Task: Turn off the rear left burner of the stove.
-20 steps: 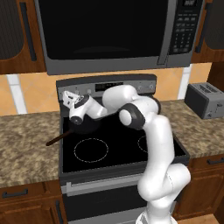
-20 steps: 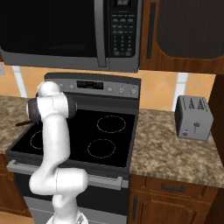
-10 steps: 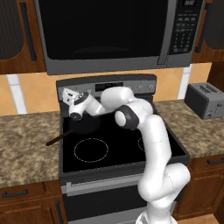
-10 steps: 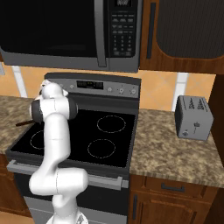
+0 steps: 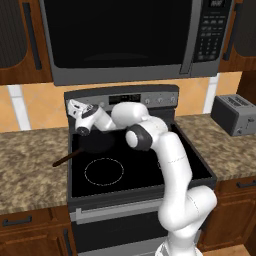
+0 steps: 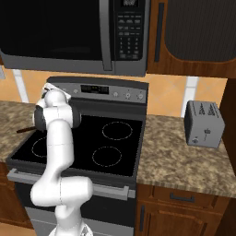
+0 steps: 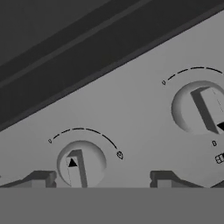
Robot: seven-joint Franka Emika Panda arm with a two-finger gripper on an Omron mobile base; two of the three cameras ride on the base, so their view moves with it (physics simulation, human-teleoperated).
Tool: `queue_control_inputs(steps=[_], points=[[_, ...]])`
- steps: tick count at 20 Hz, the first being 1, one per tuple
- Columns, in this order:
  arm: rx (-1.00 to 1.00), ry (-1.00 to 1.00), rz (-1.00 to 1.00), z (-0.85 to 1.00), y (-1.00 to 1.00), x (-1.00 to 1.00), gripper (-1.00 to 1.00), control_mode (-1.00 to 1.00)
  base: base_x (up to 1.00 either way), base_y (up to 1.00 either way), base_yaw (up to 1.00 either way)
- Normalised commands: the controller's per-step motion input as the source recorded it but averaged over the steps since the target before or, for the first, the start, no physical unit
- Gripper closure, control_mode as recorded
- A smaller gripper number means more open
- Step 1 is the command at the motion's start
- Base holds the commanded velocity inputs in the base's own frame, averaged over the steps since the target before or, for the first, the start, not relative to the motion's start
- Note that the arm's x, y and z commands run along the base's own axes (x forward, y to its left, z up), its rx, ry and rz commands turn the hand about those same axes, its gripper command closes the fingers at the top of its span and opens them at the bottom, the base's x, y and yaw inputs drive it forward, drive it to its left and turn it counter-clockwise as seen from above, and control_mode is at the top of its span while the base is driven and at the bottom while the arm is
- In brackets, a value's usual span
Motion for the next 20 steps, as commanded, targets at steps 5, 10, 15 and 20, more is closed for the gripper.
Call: queue_control_inputs(steps=[5,10,15,20], points=[[0.0,-0.04,0.0,-0.14,0.04,0.13,-1.0,-1.0,0.0,0.0,0.0],[0.0,-0.09,0.0,-0.24,0.0,0.0,-1.0,-1.0,0.0,0.0,0.0],[0.0,-0.03,0.0,-0.16,0.03,0.06,1.0,-1.0,0.0,0.0,0.0],[0.0,-0.02,0.0,-0.03,0.0,0.1,1.0,-1.0,0.0,0.0,0.0]])
